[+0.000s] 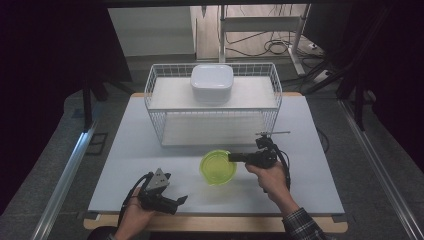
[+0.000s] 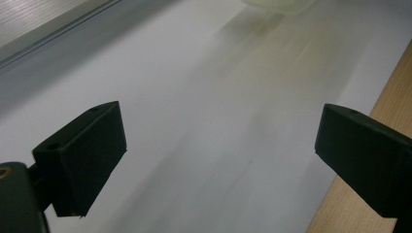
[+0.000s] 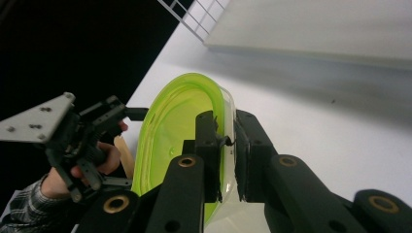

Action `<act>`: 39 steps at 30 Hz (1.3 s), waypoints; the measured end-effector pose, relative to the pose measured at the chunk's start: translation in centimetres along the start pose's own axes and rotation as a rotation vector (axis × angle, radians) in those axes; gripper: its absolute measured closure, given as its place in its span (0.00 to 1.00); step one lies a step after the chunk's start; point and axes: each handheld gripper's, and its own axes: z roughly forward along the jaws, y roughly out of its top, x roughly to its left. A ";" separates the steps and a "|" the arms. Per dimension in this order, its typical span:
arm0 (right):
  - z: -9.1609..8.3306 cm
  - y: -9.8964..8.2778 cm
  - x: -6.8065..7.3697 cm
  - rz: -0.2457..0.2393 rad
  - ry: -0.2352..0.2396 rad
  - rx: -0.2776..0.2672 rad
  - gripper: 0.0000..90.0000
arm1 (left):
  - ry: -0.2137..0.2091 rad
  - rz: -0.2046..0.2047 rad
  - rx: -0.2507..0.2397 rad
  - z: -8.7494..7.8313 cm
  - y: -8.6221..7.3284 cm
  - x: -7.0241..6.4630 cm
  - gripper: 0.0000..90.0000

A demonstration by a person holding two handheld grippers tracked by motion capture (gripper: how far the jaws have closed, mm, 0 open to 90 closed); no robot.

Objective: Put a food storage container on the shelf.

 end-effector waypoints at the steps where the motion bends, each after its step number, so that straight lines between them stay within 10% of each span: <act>1: -0.2 0.2 0.2 -0.002 0.000 -0.005 0.90 | 0.000 0.000 0.000 0.0 0.0 0.0 0.05; 39: -4.8 6.6 5.7 -0.101 0.003 -0.160 0.90 | -0.002 0.008 0.000 0.1 0.1 0.1 0.04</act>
